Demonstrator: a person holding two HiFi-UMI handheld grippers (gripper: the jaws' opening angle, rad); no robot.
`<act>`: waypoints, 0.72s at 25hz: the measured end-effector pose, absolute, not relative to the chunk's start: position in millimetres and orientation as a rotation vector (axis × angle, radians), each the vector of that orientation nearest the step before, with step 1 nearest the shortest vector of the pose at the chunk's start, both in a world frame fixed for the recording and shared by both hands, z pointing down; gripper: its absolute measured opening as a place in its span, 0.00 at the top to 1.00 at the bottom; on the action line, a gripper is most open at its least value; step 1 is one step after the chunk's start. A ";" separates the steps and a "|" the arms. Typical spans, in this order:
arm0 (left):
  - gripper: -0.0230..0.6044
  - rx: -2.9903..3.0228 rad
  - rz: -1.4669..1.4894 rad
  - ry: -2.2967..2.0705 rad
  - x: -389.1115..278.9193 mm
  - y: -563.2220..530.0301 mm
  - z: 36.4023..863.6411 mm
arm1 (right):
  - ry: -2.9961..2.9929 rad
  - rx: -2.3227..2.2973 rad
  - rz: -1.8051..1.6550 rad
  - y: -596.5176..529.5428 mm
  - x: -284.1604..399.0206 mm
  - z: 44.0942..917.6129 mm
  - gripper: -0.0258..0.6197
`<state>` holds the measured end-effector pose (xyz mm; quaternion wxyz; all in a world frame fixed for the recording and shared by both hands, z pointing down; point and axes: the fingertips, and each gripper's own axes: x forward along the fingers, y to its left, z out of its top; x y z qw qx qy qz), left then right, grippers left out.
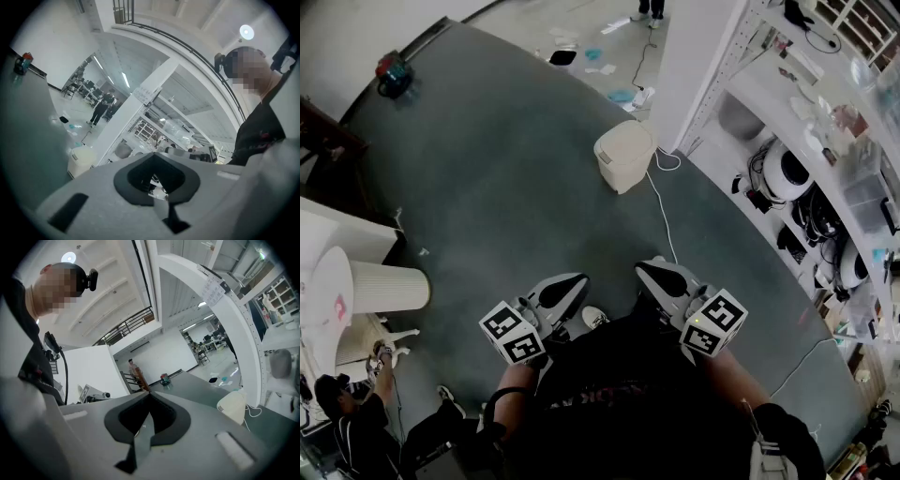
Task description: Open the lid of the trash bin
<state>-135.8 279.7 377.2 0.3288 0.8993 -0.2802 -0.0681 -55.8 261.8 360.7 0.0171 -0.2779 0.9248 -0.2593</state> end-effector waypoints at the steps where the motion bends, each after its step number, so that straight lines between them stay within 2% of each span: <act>1: 0.96 2.354 -0.178 -0.733 -135.2 279.5 377.7 | 2.874 -0.864 -0.805 261.5 -55.3 361.3 0.96; 18: 0.96 2.361 -0.160 -0.728 -134.4 279.4 384.1 | 2.852 -0.838 -0.751 259.5 -54.4 354.1 0.96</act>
